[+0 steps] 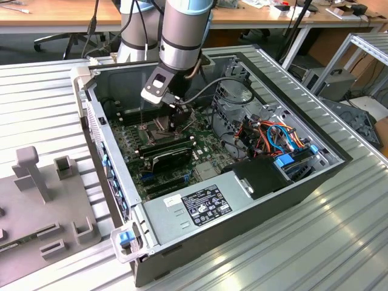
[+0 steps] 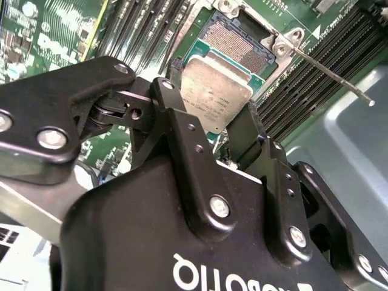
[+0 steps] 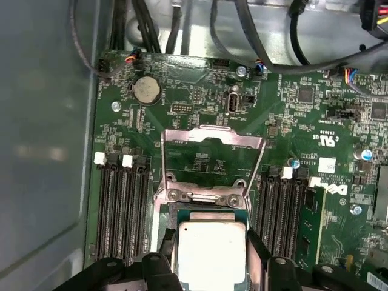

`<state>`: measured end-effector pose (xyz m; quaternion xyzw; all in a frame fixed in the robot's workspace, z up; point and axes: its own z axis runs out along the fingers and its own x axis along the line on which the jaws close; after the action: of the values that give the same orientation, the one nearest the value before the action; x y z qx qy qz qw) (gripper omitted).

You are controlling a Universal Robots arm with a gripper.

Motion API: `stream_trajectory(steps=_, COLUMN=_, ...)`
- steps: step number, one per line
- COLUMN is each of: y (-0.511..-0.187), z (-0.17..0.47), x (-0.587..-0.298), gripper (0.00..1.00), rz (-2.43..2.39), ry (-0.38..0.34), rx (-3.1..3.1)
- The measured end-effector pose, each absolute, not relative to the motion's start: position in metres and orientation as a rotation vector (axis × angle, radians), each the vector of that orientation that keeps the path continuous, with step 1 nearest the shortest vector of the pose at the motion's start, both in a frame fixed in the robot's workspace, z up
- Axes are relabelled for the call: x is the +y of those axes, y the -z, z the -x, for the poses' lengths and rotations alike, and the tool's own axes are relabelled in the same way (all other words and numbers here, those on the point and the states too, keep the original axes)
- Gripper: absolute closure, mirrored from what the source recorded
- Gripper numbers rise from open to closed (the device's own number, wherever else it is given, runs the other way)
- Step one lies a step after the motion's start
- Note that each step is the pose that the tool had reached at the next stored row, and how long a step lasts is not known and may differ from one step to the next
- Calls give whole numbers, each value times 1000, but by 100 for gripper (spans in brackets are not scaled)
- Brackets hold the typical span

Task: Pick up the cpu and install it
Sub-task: 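Place the cpu into insertion slot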

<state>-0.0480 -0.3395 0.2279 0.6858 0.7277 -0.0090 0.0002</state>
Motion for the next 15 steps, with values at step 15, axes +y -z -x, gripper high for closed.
stream_trajectory(steps=15, y=-217, z=54, x=-336, gripper=45, rz=-2191, ry=22, rx=2257)
